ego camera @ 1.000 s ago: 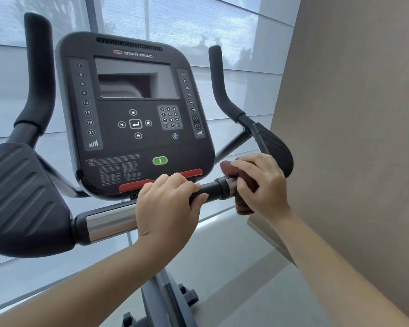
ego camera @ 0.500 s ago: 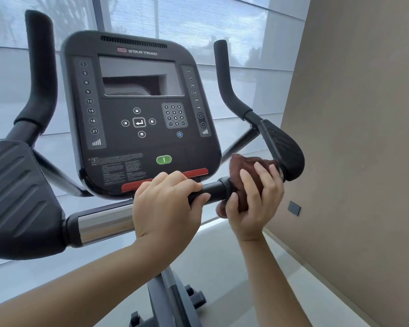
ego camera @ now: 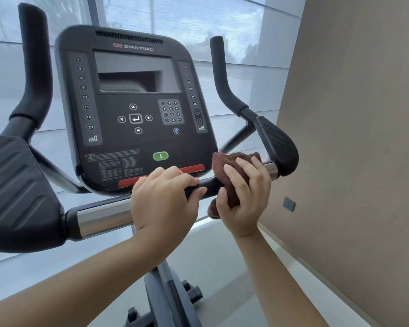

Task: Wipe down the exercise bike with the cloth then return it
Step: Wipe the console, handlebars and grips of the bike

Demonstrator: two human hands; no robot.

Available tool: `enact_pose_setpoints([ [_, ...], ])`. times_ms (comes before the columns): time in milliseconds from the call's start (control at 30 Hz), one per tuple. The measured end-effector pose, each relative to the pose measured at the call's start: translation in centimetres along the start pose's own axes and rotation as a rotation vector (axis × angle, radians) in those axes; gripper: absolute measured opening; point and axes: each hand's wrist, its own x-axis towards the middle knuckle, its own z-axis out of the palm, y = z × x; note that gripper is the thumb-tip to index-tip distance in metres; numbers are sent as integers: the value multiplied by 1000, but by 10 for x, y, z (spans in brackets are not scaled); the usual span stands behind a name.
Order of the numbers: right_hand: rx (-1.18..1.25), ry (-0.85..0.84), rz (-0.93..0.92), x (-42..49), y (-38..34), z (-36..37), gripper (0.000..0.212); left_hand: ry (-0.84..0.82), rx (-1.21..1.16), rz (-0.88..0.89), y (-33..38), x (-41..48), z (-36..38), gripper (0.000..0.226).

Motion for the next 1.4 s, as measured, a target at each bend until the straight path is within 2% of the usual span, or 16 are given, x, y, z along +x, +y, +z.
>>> enact_pose_setpoints([
  [100, -18, -124, -65, 13, 20, -15, 28, -12, -30, -8, 0, 0, -1, 11],
  [233, -72, -388, 44, 42, 49, -43, 29, -6, -46, -4, 1, -1, 0, 11],
  [367, 14, -642, 75, 59, 22, -44, 32, 7, -45, 15, -1, 0, 0, 11],
  [500, 115, -770, 113, 69, -2, -46, 36, 10, -35, 57, -2, -1, -1, 12],
  [633, 3, -929, 241, 73, -7, -50, 52, 7, -17, 76, -3, -2, -1, 12],
  [733, -129, -920, 346, 69, -17, -41, 51, 15, -12, 86, -4, -2, 0, 11],
  [933, -209, -755, 280, 64, -25, -36, 32, 23, 1, 109, -6, -4, 3, 12],
  [1167, -230, -662, 313, 52, -44, -43, 33, -10, -82, 47, -4, -5, -2, 6],
  [1267, -217, -669, 343, 52, -57, -49, 34, -69, -147, 33, -6, -5, -9, 8],
  [1400, -222, -674, 407, 55, -81, -60, 36, -240, -201, 131, -14, -17, -27, 28],
])
